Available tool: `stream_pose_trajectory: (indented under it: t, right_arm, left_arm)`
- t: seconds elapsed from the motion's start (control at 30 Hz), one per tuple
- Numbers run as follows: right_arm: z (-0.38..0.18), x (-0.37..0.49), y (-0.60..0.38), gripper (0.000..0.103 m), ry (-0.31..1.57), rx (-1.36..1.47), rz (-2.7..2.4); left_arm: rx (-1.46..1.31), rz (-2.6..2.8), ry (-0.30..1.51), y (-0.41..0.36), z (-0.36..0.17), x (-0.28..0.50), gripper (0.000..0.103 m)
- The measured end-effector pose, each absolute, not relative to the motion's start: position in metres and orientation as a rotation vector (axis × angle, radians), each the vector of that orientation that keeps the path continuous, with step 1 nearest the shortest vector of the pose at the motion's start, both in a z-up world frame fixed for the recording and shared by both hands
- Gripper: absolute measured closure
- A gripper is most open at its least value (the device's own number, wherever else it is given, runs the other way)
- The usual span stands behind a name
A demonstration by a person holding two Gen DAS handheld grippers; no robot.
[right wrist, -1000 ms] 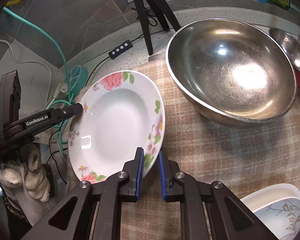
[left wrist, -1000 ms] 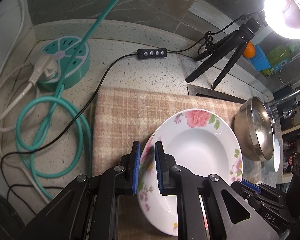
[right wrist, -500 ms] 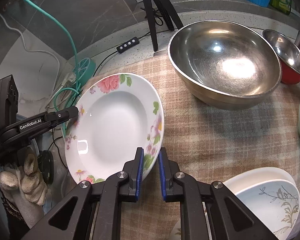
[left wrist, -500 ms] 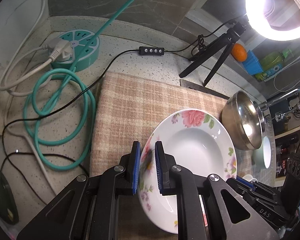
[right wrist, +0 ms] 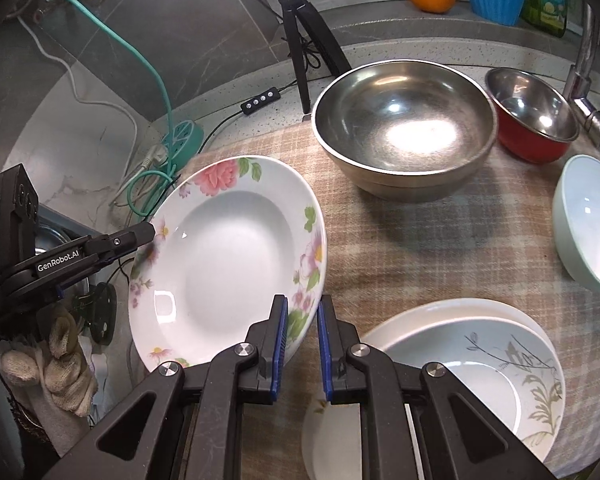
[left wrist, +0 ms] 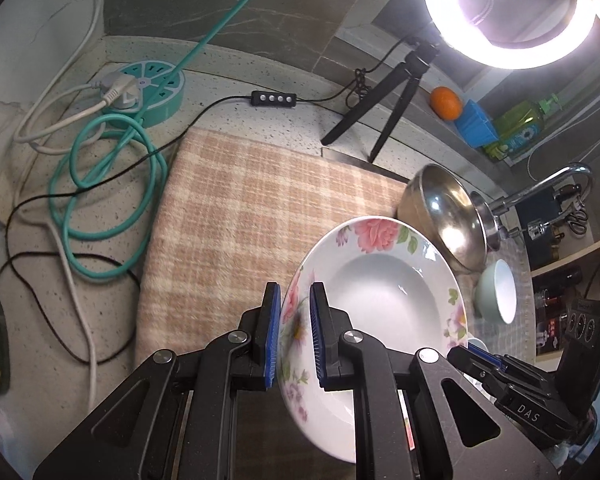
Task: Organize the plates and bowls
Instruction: 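Lift the pink-rose plate with both grippers and carry it over the plate stack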
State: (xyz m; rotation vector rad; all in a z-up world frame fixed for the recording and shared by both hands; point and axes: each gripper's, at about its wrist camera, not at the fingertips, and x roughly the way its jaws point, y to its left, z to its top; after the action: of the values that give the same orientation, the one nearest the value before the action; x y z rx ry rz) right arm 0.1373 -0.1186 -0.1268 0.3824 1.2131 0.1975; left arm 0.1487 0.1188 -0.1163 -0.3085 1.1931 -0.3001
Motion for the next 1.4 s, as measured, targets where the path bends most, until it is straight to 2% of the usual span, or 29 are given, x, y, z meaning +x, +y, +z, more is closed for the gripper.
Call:
stream_pose_trajectory:
  t: [0.47, 0.83, 1.4]
  right_arm:
    - [-0.118, 0.086, -0.177, 0.09, 1.193, 0.389, 0.168]
    - [-0.117, 0.048, -0.223, 0.09, 1.193, 0.389, 0.087]
    - [-0.131, 0.013, -0.253, 0.09, 1.218, 0.39, 0.033]
  left_arm:
    - [-0.298, -0.356, 1.183, 0.06, -0.109, 0.104, 0.09]
    - [-0.301, -0.424, 1.244, 0.013, -0.123, 0.081, 0.09]
    - [-0.261, -0.459, 1.265, -0.02, -0.128, 0.053, 0.09]
